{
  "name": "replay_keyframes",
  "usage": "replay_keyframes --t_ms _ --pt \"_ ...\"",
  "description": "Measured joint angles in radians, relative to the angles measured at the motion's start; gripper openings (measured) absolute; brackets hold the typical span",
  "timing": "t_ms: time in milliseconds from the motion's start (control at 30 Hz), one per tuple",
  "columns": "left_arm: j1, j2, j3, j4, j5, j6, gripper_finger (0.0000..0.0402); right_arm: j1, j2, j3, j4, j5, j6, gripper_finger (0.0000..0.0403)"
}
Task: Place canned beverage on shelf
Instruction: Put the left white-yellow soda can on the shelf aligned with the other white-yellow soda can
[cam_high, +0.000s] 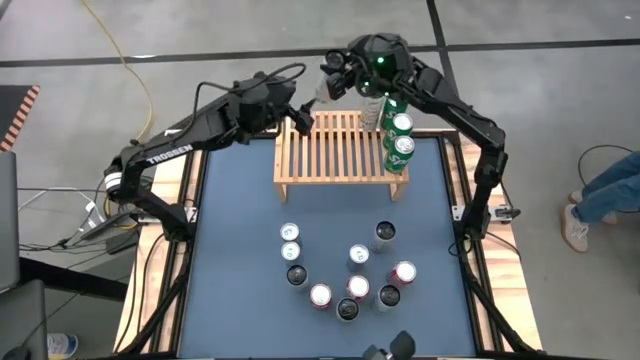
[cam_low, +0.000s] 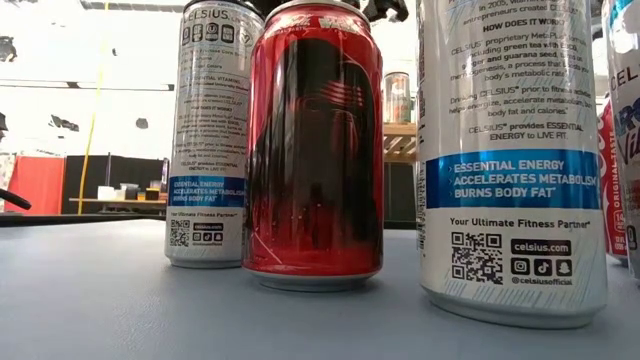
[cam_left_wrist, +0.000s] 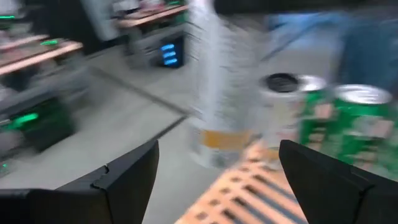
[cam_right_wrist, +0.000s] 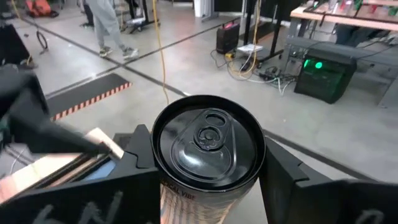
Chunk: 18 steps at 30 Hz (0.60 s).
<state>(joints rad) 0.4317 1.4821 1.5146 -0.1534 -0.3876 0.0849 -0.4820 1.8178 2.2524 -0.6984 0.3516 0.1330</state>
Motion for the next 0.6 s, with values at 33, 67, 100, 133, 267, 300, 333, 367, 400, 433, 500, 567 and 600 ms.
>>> replay_keyframes --t_ms 33,67,100,133,267,300,333,367,400,433,500,567,600 --pt "0.009 -0.013 -0.034 0.053 0.083 0.004 0.0321 -0.005 -0.004 0.000 0.007 -0.001 -0.002 0.0141" --pt "0.017 -0.021 -0.065 0.124 0.153 0.005 0.0321 -0.009 -0.007 0.000 0.014 -0.007 -0.002 0.0141" --pt "0.022 -0.025 -0.092 0.197 0.179 -0.006 0.0321 -0.014 -0.009 0.000 0.020 -0.009 -0.002 0.0141" --pt "0.026 -0.026 -0.112 0.250 0.185 -0.014 0.0321 -0.019 -0.010 0.000 0.022 -0.011 -0.003 0.0141" --pt "0.047 -0.025 -0.144 0.293 0.186 0.052 0.0321 -0.027 -0.009 0.000 -0.001 -0.051 -0.006 0.0141" --pt "0.048 -0.021 -0.146 0.300 0.165 0.082 0.0321 -0.027 -0.008 0.000 -0.002 -0.058 -0.005 0.0141" --pt "0.048 -0.016 -0.146 0.307 0.124 0.107 0.0321 -0.026 -0.008 0.000 0.000 -0.061 -0.005 0.0141" --pt "0.047 -0.014 -0.146 0.306 0.086 0.125 0.0321 -0.026 -0.008 0.000 0.005 -0.065 -0.005 0.0141" --pt "0.046 -0.013 -0.146 0.300 0.059 0.134 0.0321 -0.025 -0.008 0.000 0.009 -0.068 -0.002 0.0141" --pt "0.046 -0.009 -0.146 0.299 0.050 0.138 0.0321 -0.023 -0.008 0.000 0.014 -0.068 -0.002 0.0141" --pt "0.046 0.001 -0.146 0.308 0.082 0.127 0.0321 -0.022 -0.008 0.000 0.026 -0.069 -0.001 0.0141" --pt "0.045 0.011 -0.146 0.304 0.112 0.104 0.0321 -0.018 -0.007 0.000 0.046 -0.069 -0.002 0.0141" --pt "0.042 0.019 -0.146 0.300 0.115 0.099 0.0321 -0.016 -0.007 0.000 0.056 -0.069 -0.002 0.0141"
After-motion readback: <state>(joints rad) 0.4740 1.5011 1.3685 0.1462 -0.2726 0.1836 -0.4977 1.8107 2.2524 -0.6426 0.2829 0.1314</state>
